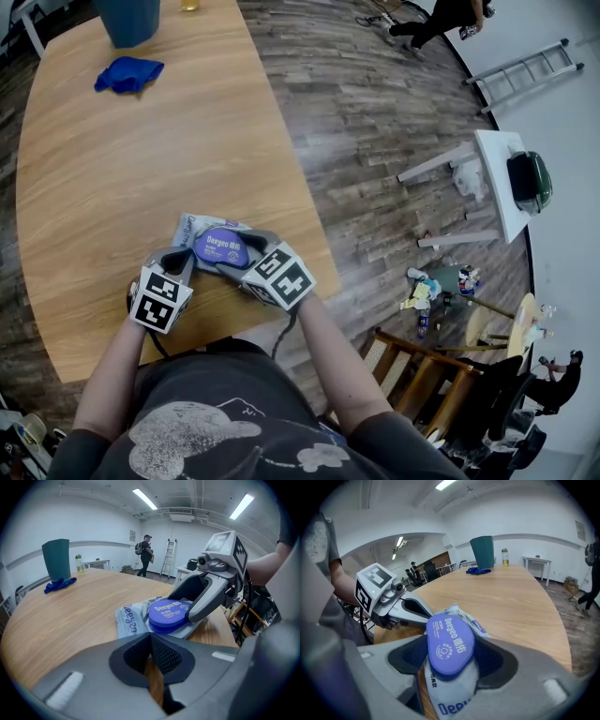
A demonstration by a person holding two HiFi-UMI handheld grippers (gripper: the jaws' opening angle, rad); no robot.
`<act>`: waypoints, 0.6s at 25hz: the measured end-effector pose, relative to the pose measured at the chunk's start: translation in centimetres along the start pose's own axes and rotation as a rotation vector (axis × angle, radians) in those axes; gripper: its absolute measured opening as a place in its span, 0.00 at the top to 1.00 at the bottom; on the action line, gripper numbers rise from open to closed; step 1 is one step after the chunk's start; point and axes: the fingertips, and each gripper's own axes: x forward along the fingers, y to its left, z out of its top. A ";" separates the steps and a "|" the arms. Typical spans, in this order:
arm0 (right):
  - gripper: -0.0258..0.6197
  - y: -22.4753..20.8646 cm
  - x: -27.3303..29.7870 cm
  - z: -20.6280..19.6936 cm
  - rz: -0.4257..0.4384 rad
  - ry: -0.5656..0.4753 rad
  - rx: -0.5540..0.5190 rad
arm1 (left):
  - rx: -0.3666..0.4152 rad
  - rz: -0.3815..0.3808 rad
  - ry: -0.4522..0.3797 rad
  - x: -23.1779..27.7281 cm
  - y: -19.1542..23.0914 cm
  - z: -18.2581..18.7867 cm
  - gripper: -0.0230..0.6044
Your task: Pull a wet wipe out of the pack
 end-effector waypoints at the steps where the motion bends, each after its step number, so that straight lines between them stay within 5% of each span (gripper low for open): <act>1: 0.49 0.1 -0.1 0.0 -0.017 0.005 -0.017 | -0.001 0.000 0.001 0.0 -0.1 0.0 0.94; 5: 0.49 0.5 -0.8 0.4 -0.121 -0.009 -0.079 | -0.001 0.001 -0.001 -0.1 -0.3 0.0 0.94; 11: 0.51 -0.8 -3.6 3.2 -0.254 -0.169 -0.057 | -0.015 -0.014 -0.019 -0.1 -0.1 0.2 0.93; 15: 0.61 -2.7 -4.9 4.1 -0.317 -0.217 -0.037 | -0.006 -0.005 -0.013 -0.1 -0.1 0.1 0.93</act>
